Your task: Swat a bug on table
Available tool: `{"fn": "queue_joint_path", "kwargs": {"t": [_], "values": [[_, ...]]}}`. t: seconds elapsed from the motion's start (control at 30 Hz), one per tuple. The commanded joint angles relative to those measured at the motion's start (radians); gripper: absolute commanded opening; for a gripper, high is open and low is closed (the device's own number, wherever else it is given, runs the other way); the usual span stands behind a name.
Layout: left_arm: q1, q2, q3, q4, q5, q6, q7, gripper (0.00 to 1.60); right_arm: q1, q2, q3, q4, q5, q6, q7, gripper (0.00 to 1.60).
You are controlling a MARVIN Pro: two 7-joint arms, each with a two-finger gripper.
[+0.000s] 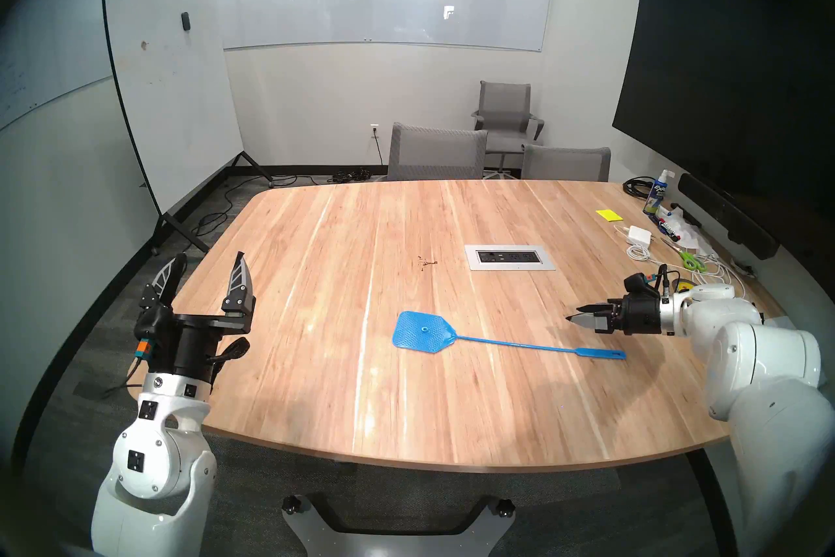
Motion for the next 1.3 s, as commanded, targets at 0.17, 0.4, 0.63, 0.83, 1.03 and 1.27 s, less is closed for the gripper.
{"fn": "queue_joint_path", "kwargs": {"t": [0.17,0.4,0.63,0.83,1.03,1.27], "values": [[-0.003,0.0,0.001,-0.017,0.001,-0.005,-0.001,1.6,-0.005,-0.022,0.068,-0.018,0.055,-0.089,0.0,1.6],[-0.004,0.0,0.002,-0.016,0.001,-0.005,-0.001,1.6,-0.022,-0.037,0.101,-0.017,0.07,-0.143,-0.019,1.6],[-0.005,0.0,0.002,-0.016,0.001,-0.005,-0.001,1.6,-0.045,-0.05,0.133,-0.013,0.083,-0.199,-0.05,1.6],[-0.006,0.0,0.002,-0.017,0.001,-0.006,-0.001,1.6,-0.07,-0.057,0.166,-0.011,0.1,-0.243,-0.076,1.6],[-0.006,0.0,0.002,-0.017,0.001,-0.006,-0.001,1.6,-0.09,-0.066,0.198,-0.016,0.115,-0.29,-0.098,1.6],[-0.006,0.0,0.002,-0.017,0.001,-0.006,-0.001,1.6,-0.112,-0.076,0.237,-0.02,0.134,-0.348,-0.122,1.6]]}}
